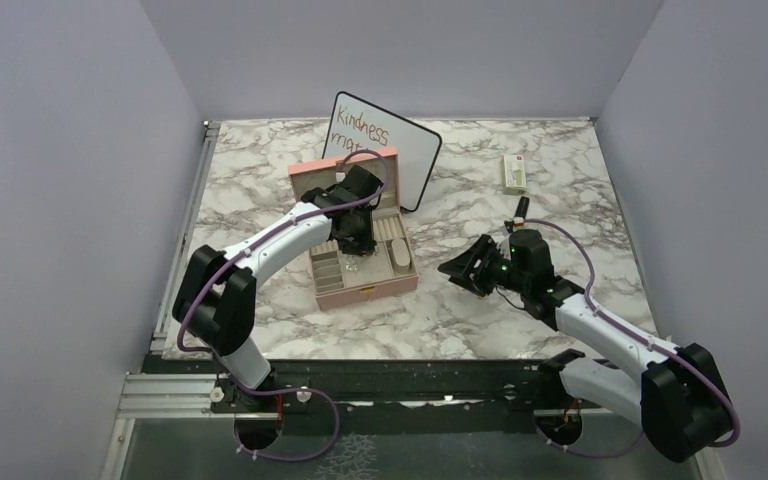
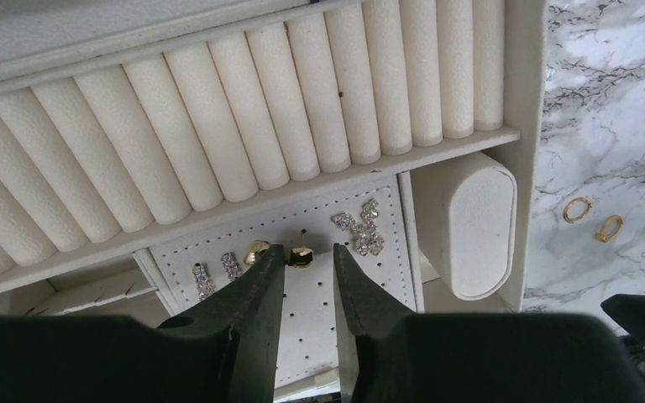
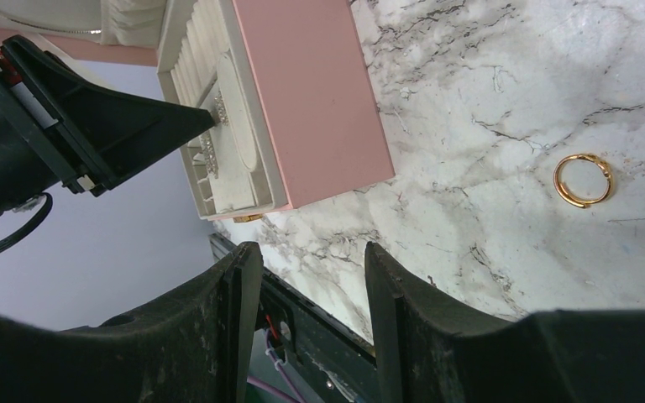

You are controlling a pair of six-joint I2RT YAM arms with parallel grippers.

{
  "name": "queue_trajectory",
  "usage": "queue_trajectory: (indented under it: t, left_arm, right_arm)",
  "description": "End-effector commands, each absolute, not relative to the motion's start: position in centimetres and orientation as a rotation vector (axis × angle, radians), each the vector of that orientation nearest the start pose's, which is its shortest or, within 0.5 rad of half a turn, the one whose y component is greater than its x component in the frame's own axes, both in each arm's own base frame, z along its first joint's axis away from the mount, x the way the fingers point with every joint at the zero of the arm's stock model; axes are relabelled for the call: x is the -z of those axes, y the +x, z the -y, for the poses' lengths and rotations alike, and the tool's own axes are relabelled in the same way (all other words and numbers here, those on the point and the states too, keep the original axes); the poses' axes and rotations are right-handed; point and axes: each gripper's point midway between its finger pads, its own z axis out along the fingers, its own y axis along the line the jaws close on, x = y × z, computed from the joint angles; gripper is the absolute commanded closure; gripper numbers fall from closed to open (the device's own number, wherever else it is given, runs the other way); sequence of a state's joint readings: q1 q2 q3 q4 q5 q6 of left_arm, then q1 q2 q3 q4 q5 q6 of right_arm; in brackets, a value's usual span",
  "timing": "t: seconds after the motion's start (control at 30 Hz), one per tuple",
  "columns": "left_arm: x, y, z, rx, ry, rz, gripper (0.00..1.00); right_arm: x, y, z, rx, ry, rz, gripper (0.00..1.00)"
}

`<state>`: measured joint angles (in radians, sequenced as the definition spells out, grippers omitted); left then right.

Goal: Organize the mixed jewelry

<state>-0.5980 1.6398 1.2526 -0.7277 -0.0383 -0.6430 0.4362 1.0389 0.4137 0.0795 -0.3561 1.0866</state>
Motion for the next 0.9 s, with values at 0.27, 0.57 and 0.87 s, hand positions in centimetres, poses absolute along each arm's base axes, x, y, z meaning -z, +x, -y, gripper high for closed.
queue_trajectory:
  t: [0.27,0.57,0.87]
  left_arm:
    - [-12.1,29.3,23.0,0.411,-0.081,-2.690,0.71]
    - [-12.4,29.6,22.4,0.373,-0.096,-2.663,0.76]
    - [-11.2,29.6,22.0,0.325,-0.099,-2.685,0.88]
  right_arm:
    - [-11.3,23.3,-20.9,-1.200,0.525,-2.275,0.47]
    - [-11.4,23.2,-20.9,-1.202,0.523,-2.273,0.47]
    - [-11.3,23.2,-20.9,-1.201,0.525,-2.275,0.48]
